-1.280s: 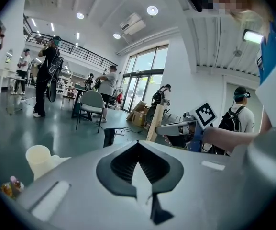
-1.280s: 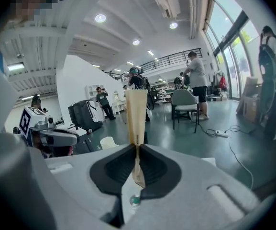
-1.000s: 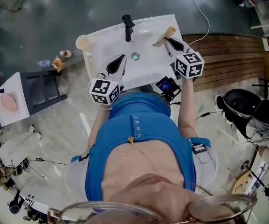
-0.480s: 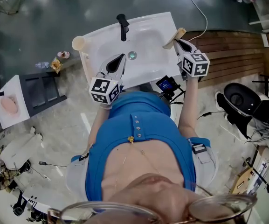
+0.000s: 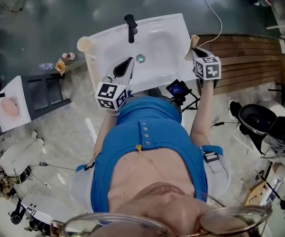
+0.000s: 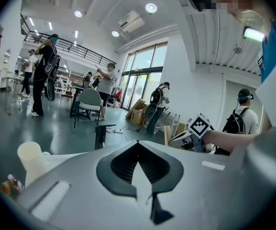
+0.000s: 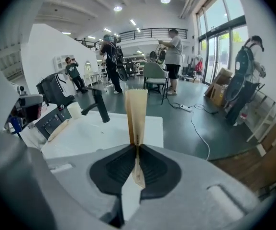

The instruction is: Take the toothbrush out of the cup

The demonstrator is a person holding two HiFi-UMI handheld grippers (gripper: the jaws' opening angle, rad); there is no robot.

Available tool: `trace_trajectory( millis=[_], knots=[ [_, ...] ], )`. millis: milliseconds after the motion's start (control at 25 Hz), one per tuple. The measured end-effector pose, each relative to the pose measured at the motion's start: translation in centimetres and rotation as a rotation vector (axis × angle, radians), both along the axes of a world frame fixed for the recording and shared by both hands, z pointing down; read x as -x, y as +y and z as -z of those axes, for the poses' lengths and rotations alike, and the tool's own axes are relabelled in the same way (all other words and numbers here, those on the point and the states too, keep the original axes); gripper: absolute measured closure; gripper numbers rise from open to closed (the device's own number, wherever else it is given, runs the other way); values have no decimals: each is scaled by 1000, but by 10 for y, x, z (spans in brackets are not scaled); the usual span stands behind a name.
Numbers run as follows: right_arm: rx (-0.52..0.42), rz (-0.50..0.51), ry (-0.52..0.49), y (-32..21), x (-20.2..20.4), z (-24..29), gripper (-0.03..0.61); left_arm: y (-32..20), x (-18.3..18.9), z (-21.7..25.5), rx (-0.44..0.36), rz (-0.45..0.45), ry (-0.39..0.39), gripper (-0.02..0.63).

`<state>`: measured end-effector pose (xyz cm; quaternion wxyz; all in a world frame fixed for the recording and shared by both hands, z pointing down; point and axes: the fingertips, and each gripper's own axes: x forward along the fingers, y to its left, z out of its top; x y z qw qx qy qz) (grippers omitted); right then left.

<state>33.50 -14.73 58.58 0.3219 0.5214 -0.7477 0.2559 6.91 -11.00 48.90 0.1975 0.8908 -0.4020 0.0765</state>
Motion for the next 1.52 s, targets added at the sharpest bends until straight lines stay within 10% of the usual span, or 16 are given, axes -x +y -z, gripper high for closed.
trace_trajectory(
  millis=[1520],
  knots=[
    [118,-134,101,-24,-39,-106,552,9,18,-2,20,131,2,612]
  ],
)
